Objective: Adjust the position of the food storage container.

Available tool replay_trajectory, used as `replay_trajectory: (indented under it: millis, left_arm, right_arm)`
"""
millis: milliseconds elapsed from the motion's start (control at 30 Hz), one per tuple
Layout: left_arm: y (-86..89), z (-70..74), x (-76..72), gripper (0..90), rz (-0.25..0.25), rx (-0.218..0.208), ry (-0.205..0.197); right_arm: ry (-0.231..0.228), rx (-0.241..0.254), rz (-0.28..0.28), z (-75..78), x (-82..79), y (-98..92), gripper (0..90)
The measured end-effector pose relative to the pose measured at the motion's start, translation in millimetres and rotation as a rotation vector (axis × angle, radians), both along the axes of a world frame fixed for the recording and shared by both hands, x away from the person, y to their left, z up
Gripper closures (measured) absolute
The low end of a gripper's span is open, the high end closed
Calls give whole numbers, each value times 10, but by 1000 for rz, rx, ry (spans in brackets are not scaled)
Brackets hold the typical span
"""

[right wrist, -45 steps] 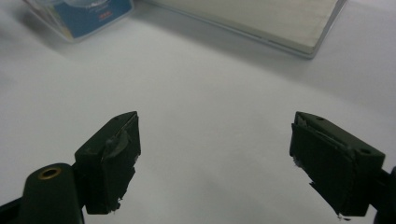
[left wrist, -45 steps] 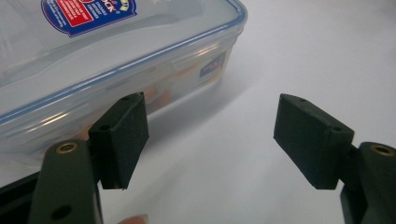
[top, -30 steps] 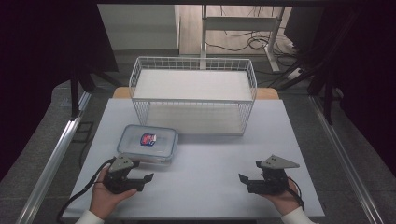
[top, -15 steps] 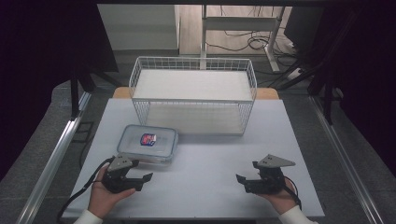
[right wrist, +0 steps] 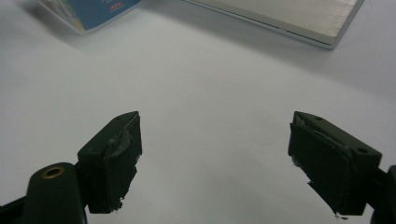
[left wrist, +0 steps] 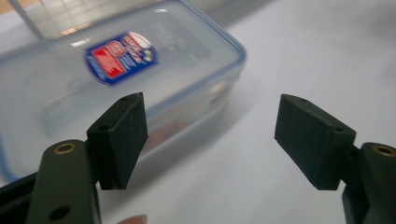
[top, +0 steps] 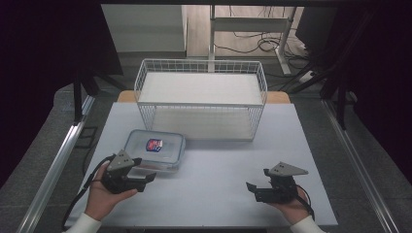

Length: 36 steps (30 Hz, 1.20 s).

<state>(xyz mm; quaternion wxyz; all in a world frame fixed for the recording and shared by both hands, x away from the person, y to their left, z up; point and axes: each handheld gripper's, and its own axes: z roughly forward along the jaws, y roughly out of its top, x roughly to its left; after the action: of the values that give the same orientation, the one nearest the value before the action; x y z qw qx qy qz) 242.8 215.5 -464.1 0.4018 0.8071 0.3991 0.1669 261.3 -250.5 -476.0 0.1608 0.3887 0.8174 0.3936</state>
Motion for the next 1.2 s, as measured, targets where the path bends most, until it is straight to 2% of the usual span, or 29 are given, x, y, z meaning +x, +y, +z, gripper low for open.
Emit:
replay_trajectory:
  millis: [133,300,567,767,867,967,1067,1133,1167,1200]
  left_arm:
    - [121,120,133,252,52,-13,31]
    - [234,189,260,258,90,-12,57]
    - [387,254,429,315,119,-49,71]
    - [506,263,579,328,163,-26,89]
    - [600,240,714,341,183,-15,114]
    - [685,216,816,361,208,-14,122]
    - [762,183,916,392,235,5,133]
    - [813,149,991,420,254,9,158]
    - [855,115,1057,444,265,14,191]
    - [855,115,1057,471,265,14,191]
  right_arm:
    - [7,-5,5,-16,10,28,175]
    - [0,-14,10,-10,5,46,175]
    - [10,-15,-9,-19,35,14,176]
    - [8,-10,-6,-8,26,15,176]
    - [9,-12,-9,-12,32,8,176]
    - [9,-16,-9,-15,35,8,179]
    - [9,-22,-10,-18,35,9,179]
    - [9,-26,-12,-24,37,11,179]
    - [8,-31,-11,-27,39,8,179]
    - [8,-31,-11,-27,39,8,179]
